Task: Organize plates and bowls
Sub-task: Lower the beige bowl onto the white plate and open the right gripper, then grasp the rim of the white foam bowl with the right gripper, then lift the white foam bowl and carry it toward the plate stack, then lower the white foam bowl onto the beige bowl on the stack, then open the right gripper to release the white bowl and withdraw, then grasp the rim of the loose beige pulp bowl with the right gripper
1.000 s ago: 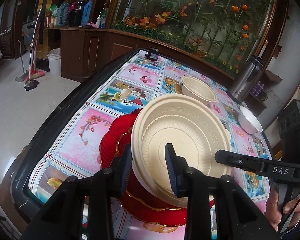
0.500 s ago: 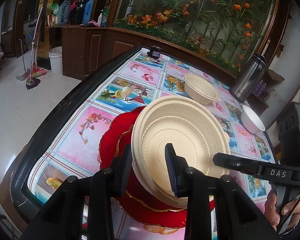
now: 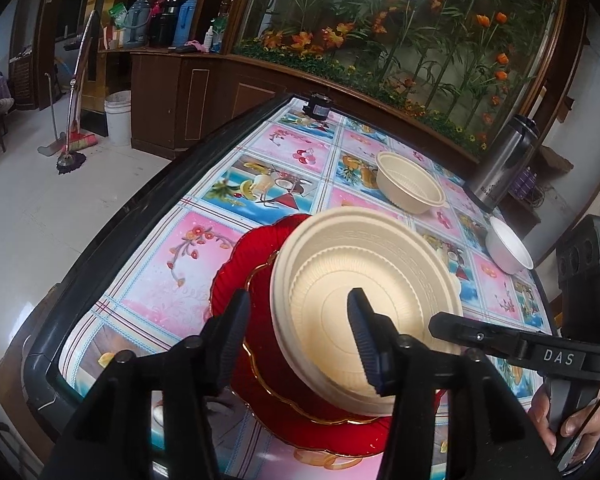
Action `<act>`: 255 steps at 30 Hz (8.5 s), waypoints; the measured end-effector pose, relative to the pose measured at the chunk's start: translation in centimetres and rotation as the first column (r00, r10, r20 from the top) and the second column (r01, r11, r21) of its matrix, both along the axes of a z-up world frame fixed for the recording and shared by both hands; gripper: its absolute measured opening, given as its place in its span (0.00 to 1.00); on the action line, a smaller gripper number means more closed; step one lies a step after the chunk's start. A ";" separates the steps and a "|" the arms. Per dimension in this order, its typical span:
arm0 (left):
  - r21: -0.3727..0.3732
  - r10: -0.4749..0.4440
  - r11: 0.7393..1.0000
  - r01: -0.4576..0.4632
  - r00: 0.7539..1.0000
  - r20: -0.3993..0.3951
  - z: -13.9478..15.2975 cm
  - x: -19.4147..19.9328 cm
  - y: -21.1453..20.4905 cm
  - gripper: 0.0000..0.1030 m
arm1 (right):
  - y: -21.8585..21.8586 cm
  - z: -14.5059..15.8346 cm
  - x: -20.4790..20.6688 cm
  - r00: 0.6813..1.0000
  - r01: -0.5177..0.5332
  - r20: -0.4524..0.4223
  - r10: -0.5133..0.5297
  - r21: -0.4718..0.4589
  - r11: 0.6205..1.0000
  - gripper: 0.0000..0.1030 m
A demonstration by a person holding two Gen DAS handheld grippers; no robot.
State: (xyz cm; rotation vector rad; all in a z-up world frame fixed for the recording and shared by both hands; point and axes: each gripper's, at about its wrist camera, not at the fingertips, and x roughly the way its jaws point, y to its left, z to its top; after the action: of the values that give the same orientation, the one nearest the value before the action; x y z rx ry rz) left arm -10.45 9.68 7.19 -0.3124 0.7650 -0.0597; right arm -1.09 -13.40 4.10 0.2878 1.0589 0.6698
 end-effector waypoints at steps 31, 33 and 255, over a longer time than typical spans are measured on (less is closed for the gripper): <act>0.238 -0.440 0.874 0.424 0.898 0.020 0.2 -3.0 -18.9 0.68 | -18.4 -0.5 -0.2 0.937 0.348 -0.017 -0.349 0.130 0.928 0.35; 0.227 -0.498 0.841 0.491 0.867 -0.028 -1.4 -2.7 -21.0 0.68 | -20.4 -0.6 0.0 0.920 0.391 -0.016 -0.392 0.129 0.912 0.35; 0.116 0.049 0.991 -0.064 0.990 0.132 3.3 -2.6 -0.4 0.81 | -10.6 6.7 4.0 0.963 0.198 0.202 -0.181 -0.066 0.978 0.60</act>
State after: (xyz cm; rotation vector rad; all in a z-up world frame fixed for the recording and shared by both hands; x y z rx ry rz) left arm -13.03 9.25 10.45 -0.2135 0.6279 0.0194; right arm 2.92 -24.02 10.77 0.2405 0.8573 0.4688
